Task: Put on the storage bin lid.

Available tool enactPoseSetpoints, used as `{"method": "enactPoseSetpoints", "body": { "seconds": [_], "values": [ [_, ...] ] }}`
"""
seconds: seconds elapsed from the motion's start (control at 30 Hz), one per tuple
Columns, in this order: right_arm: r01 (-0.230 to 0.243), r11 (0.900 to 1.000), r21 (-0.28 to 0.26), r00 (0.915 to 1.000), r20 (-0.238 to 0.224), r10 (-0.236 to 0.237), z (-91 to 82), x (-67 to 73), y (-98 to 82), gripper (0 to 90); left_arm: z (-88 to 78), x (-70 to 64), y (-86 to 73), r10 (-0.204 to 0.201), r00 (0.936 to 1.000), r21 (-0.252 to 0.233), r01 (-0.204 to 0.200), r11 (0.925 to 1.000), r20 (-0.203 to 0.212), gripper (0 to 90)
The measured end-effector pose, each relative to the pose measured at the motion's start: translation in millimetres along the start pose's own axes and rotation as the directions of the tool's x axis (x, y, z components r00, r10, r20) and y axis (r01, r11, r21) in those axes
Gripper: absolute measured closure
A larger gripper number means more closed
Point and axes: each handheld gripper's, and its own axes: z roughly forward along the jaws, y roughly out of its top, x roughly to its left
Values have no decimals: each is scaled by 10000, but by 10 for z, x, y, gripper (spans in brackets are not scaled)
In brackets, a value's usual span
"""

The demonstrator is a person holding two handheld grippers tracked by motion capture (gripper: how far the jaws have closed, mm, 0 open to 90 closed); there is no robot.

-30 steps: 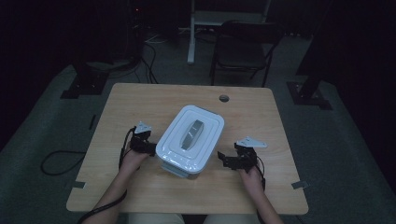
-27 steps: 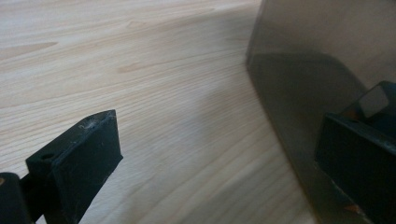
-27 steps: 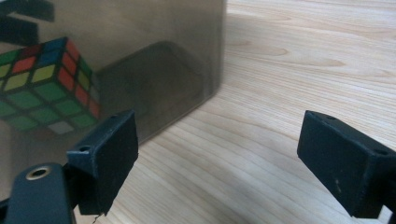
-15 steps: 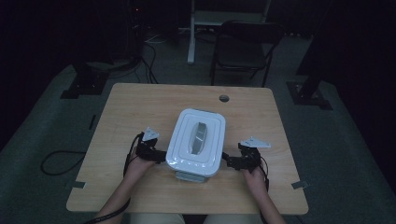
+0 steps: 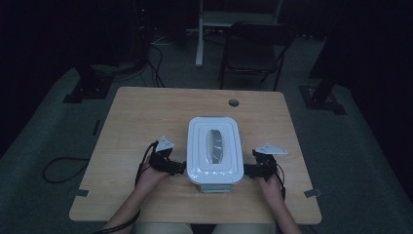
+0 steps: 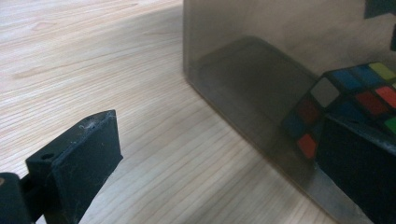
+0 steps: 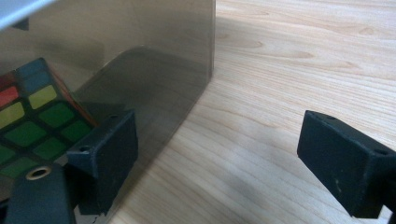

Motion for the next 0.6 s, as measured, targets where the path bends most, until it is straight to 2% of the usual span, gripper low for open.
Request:
{"method": "enactPoseSetpoints", "body": {
  "seconds": [0.27, 0.4, 0.47, 0.6],
  "values": [
    [-172, 9999, 12, 9998, 141, 172, -53, -68, -22, 125, 63, -16, 35, 121, 9998, 6, -121, 9999, 126, 15],
    [-292, 9996, 61, 9994, 205, 291, -75, -117, -46, 125, 96, 17, 59, 248, 9997, 37, -248, 9997, -63, 15],
    [-317, 9995, 96, 9991, 291, 314, -73, -139, -61, 125, 93, 21, 64, 297, 9994, -139, -299, 9995, -171, 14],
    [-407, 9989, 215, 9991, 144, 404, -60, -148, -103, 125, 87, 35, 67, 259, 9992, -246, -267, 9993, -300, 15]
  ]
}}
